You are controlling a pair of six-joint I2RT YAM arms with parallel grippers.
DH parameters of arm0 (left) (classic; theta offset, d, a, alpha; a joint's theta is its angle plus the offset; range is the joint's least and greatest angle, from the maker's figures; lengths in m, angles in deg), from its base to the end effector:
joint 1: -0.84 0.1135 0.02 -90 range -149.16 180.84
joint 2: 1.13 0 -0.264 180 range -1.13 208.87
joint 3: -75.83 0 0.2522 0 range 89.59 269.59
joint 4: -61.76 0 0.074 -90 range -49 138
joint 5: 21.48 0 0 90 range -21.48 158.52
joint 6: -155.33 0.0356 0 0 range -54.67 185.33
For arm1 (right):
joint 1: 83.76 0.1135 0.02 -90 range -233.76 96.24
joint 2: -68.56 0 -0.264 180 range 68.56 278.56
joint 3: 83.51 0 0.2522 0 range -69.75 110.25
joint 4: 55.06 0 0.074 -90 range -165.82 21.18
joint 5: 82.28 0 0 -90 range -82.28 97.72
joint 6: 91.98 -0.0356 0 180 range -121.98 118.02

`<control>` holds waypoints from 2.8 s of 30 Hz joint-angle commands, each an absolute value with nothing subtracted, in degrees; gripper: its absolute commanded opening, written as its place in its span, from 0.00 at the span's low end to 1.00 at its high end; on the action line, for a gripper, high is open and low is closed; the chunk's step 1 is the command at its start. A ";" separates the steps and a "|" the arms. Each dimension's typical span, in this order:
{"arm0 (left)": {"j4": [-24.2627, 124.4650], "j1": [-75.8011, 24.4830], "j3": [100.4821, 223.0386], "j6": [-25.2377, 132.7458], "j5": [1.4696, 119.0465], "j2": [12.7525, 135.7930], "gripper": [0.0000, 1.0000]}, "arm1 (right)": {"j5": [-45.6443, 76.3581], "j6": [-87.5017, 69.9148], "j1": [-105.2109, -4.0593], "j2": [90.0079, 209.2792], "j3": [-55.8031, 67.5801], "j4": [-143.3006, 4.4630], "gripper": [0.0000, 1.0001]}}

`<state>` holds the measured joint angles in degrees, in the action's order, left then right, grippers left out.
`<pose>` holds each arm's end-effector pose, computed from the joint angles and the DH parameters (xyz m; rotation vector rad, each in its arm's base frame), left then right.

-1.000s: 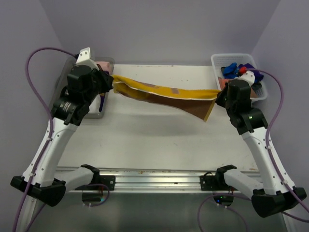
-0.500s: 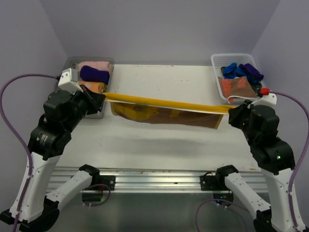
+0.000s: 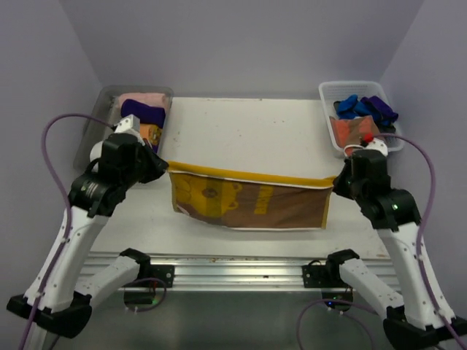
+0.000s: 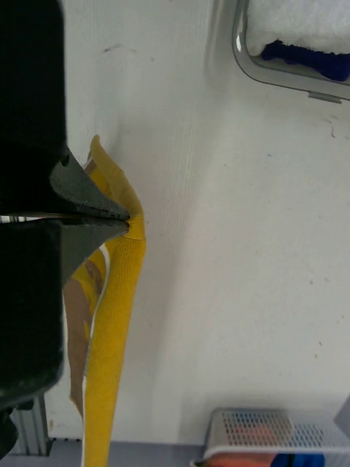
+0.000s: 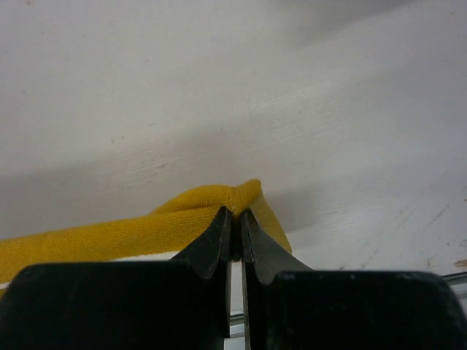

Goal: Roll the towels
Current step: Flatten the towel, then fold the towel

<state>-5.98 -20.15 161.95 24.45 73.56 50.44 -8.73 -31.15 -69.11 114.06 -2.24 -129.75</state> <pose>0.1461 -0.0527 0.4034 -0.4305 2.1530 -0.5274 0.1223 0.0215 0.3813 0.4315 2.1769 0.0978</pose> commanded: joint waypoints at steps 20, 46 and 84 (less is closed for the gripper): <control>15.74 -12.17 160.89 35.80 71.43 91.33 0.00 | -12.94 -25.62 -70.05 159.01 -1.89 -100.29 0.00; 19.34 -12.26 134.33 35.19 64.56 72.34 0.00 | -7.22 -31.42 -72.25 138.43 -28.35 -101.61 0.00; 20.31 -22.17 144.69 32.02 66.67 78.13 0.26 | -6.61 -30.72 -71.90 139.13 -22.38 -98.54 0.27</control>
